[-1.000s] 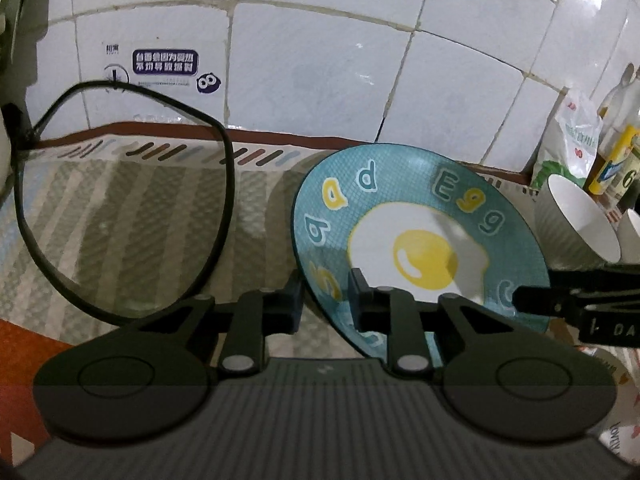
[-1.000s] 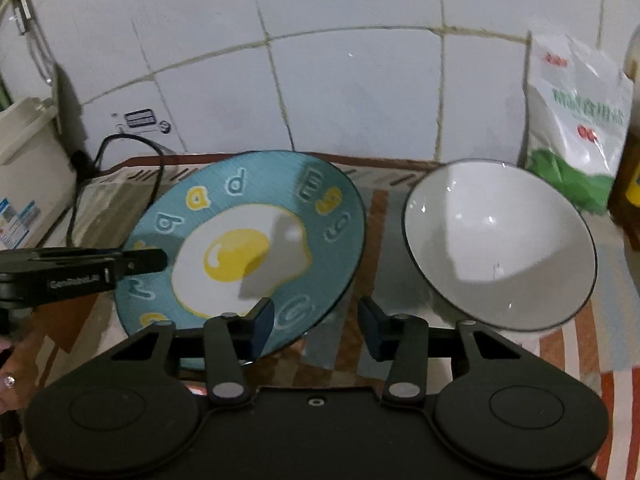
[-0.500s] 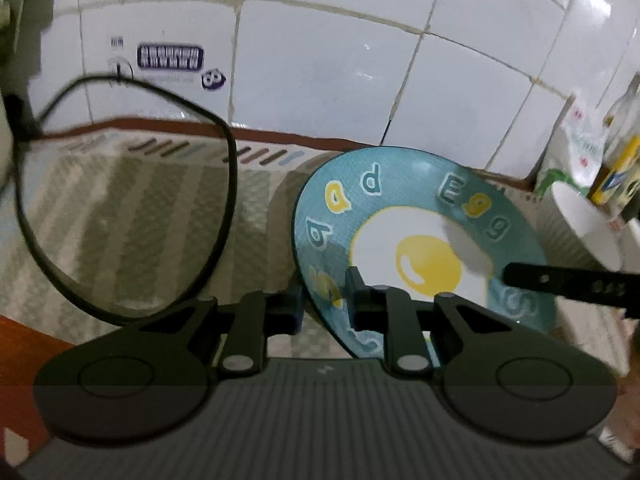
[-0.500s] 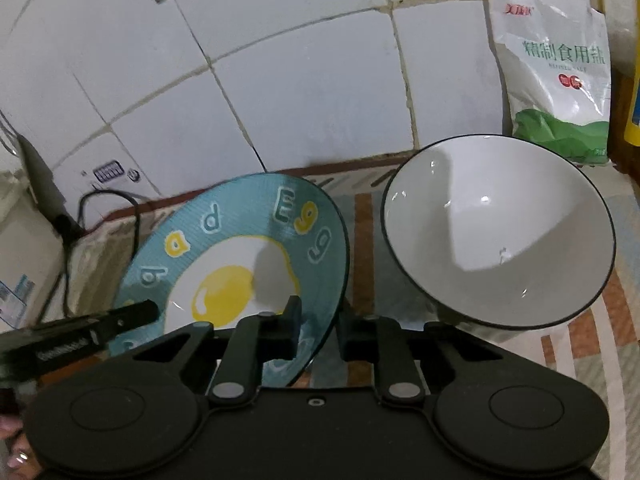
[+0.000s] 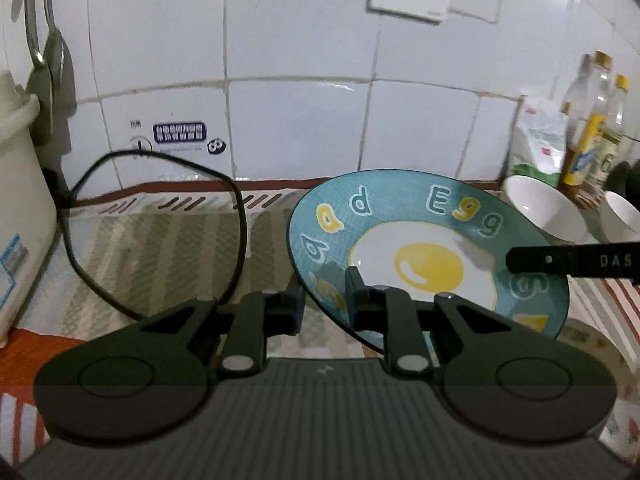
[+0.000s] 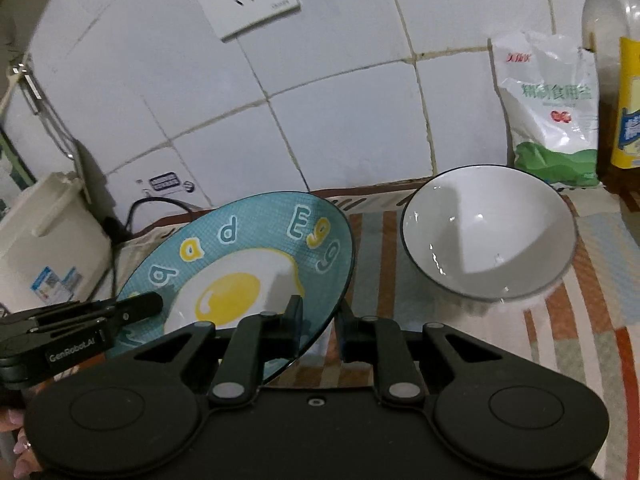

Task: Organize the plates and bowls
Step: 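Lift the blue Egg plate off the cloth with both grippers, then carry the blue Egg plate over the stacked plates with both grippers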

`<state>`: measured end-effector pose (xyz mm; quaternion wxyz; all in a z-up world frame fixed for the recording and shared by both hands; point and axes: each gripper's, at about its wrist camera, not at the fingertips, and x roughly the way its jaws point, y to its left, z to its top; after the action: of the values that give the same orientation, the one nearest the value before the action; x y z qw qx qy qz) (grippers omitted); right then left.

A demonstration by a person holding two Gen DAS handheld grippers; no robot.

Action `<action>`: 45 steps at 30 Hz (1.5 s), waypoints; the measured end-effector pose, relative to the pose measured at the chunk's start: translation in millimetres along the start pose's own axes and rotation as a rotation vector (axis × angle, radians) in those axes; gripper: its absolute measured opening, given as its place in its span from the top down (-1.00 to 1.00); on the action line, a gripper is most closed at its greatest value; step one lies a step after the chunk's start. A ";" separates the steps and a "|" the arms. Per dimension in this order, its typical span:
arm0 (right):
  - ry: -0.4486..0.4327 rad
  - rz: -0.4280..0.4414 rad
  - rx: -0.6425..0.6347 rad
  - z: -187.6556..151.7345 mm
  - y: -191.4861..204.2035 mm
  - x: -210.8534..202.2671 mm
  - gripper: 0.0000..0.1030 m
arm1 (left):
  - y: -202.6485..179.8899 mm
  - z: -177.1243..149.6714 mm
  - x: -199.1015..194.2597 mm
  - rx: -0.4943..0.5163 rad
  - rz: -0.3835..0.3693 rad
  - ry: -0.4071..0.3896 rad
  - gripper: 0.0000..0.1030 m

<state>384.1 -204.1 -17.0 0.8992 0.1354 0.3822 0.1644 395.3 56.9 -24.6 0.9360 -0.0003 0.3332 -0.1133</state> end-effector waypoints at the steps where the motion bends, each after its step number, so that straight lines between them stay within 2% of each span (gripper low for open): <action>1: -0.002 0.002 -0.003 -2.7 0.2 -6.9 0.59 | -2.5 -1.7 -8.2 0.013 -0.001 -0.004 0.63; 13: -0.028 0.023 -0.042 -43.5 18.9 -102.2 0.58 | -32.6 -27.2 -100.3 0.071 -0.048 -0.033 0.63; 22: -0.045 0.038 -0.044 -79.7 16.2 -142.9 0.57 | -57.8 -56.0 -143.5 0.095 -0.051 -0.044 0.63; 30: -0.018 0.030 -0.044 -104.0 5.3 -148.4 0.57 | -70.8 -76.1 -145.8 0.097 -0.059 -0.011 0.63; 38: 0.019 -0.015 -0.048 -114.7 -6.4 -143.2 0.56 | -74.2 -91.3 -124.9 0.052 -0.112 0.047 0.63; 45: 0.053 -0.016 -0.013 -124.2 -18.7 -134.4 0.56 | -80.8 -93.7 -111.2 0.087 -0.126 0.109 0.63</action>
<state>209.0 -260.0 -20.8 0.8910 0.1221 0.4057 0.1634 236.0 8.8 -22.1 0.9065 0.0254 0.3779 -0.1863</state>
